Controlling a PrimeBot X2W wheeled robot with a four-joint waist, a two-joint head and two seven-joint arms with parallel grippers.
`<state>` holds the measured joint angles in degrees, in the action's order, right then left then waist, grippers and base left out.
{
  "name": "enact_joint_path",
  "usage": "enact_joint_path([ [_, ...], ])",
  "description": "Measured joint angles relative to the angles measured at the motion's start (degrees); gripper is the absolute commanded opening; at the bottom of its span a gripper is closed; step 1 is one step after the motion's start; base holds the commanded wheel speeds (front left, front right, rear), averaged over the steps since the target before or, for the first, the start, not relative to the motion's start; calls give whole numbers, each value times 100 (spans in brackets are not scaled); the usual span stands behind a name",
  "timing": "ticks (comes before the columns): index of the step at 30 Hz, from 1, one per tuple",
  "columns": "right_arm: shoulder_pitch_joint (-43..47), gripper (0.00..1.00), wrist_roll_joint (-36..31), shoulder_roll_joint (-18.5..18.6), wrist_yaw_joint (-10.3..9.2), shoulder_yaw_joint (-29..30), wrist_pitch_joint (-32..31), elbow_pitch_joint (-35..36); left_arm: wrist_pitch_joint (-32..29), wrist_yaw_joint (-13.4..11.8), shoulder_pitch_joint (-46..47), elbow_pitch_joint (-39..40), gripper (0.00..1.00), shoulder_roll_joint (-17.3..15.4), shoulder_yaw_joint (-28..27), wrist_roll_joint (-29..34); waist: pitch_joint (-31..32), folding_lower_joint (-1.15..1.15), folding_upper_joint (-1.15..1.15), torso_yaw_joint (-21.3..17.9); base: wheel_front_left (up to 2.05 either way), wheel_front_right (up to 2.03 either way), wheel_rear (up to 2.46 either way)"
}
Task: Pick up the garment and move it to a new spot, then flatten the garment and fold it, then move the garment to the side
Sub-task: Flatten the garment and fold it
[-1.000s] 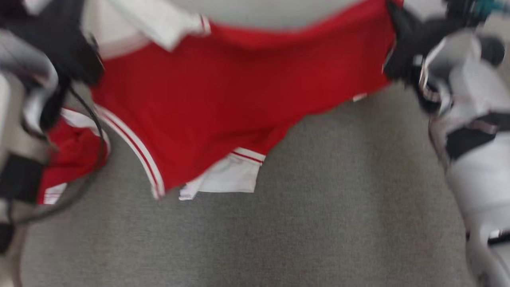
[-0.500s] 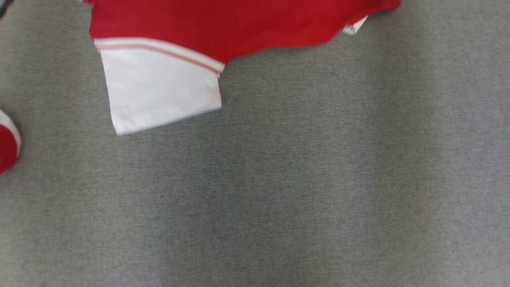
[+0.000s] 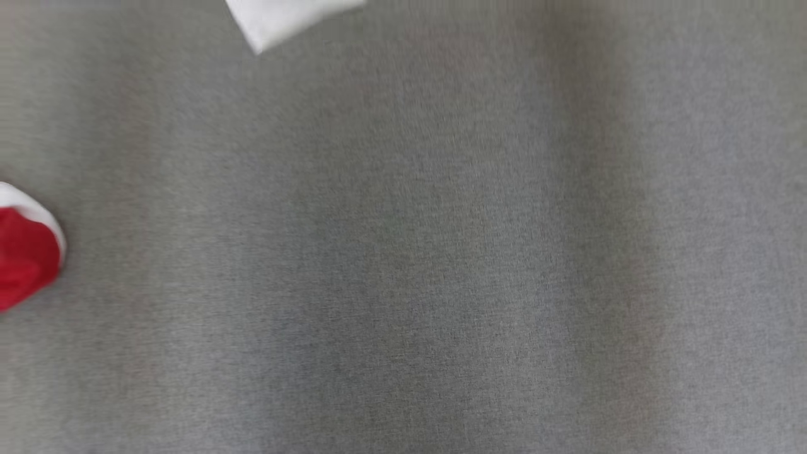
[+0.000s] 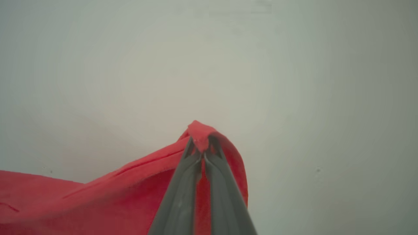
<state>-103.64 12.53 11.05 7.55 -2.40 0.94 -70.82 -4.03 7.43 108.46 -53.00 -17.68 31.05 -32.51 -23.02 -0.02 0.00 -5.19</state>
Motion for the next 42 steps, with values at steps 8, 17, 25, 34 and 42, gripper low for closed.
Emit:
enact_joint_path([
  [8,8,0,-104,-46,0,14,-52,-148,232,0,50,-221,0,-63,401,-379,85,0,-1,132,0,0,0],
  [17,928,0,213,-146,0,-480,67,-78,1014,1,-1086,21,0,-122,635,-913,319,2,0,161,0,0,0],
  [25,2582,0,1113,69,0,-1326,210,791,1416,-12,-2711,1021,0,-491,668,-1348,800,1,-1,165,0,0,0],
  [34,5504,0,2585,994,0,-1881,158,2800,1512,-1136,-5870,3727,0,-1113,381,-2059,1366,0,-1,289,0,0,0],
  [42,7746,0,2782,1192,0,-1814,19,4087,1774,-2257,-8589,5592,0,-1404,141,-2479,1600,0,-1,439,0,0,0],
])
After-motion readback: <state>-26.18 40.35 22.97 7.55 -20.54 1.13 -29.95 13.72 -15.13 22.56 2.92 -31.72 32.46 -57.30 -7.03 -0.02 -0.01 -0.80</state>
